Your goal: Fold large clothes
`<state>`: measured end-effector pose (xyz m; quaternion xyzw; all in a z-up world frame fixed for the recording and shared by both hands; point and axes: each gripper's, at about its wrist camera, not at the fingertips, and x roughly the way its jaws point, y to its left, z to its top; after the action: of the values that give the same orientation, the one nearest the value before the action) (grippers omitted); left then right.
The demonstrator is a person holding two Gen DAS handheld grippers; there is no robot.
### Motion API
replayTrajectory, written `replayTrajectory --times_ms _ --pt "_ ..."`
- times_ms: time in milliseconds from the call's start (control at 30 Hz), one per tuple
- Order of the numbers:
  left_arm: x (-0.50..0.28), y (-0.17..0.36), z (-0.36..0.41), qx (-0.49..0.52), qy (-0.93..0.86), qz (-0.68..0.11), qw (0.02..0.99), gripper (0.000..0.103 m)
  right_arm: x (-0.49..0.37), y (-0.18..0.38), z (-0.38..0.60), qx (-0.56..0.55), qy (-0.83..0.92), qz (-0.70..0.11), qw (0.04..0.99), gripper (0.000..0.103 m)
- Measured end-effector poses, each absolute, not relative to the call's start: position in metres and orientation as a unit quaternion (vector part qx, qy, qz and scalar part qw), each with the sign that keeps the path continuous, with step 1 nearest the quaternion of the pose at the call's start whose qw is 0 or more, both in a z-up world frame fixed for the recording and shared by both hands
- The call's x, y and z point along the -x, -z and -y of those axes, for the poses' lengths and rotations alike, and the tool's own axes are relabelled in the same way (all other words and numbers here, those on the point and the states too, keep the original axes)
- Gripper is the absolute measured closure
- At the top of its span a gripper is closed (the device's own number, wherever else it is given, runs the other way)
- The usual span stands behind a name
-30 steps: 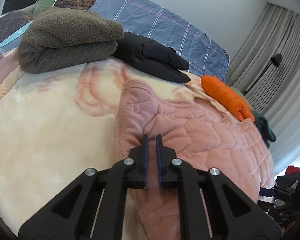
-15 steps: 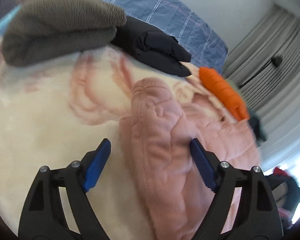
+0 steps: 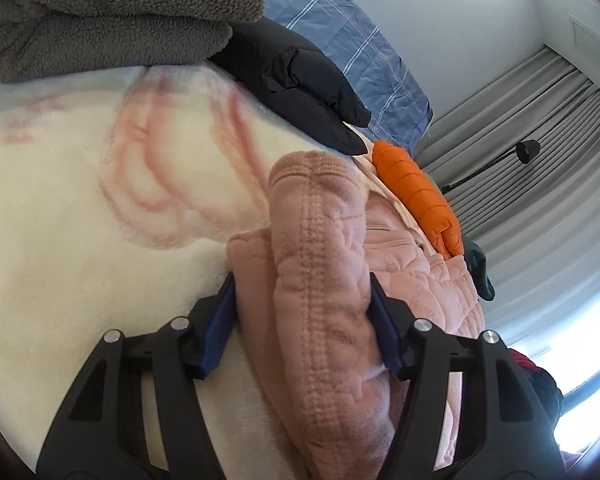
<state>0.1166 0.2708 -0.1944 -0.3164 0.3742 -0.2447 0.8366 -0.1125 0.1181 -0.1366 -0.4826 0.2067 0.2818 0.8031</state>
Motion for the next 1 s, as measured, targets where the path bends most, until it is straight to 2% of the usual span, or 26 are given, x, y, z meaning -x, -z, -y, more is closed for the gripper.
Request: replayTrajectory --times_ms 67,133,233,267,367,500,700,1000 --pt "-0.116 0.194 -0.271 0.317 0.241 -0.371 0.839 0.046 0.108 0.141 -0.128 0.487 -0.268 -0.194 0.808 0.036" --pt "-0.115 0.194 -0.273 0.318 0.24 -0.37 0.839 0.052 0.101 0.144 -0.134 0.485 -0.253 -0.192 0.815 0.061" --pt "-0.114 0.192 -0.274 0.321 0.242 -0.364 0.84 0.067 0.097 0.137 -0.136 0.462 -0.244 -0.186 0.832 0.075" --pt "-0.113 0.19 -0.273 0.319 0.242 -0.361 0.842 0.07 0.093 0.129 -0.131 0.437 -0.249 -0.197 0.841 0.076" --pt "-0.111 0.176 -0.27 0.315 0.238 -0.351 0.849 0.073 0.078 0.103 -0.113 0.354 -0.267 -0.23 0.866 0.077" --pt "-0.11 0.144 -0.264 0.311 0.251 -0.334 0.854 0.073 0.064 0.07 -0.083 0.244 -0.288 -0.256 0.89 0.077" --pt "-0.109 0.076 -0.23 0.268 0.278 -0.311 0.869 0.073 0.059 0.027 -0.023 0.104 -0.301 -0.25 0.914 0.077" --pt "-0.102 -0.026 -0.095 0.131 0.31 -0.285 0.898 0.073 0.071 -0.011 0.101 -0.072 -0.272 -0.208 0.937 0.078"
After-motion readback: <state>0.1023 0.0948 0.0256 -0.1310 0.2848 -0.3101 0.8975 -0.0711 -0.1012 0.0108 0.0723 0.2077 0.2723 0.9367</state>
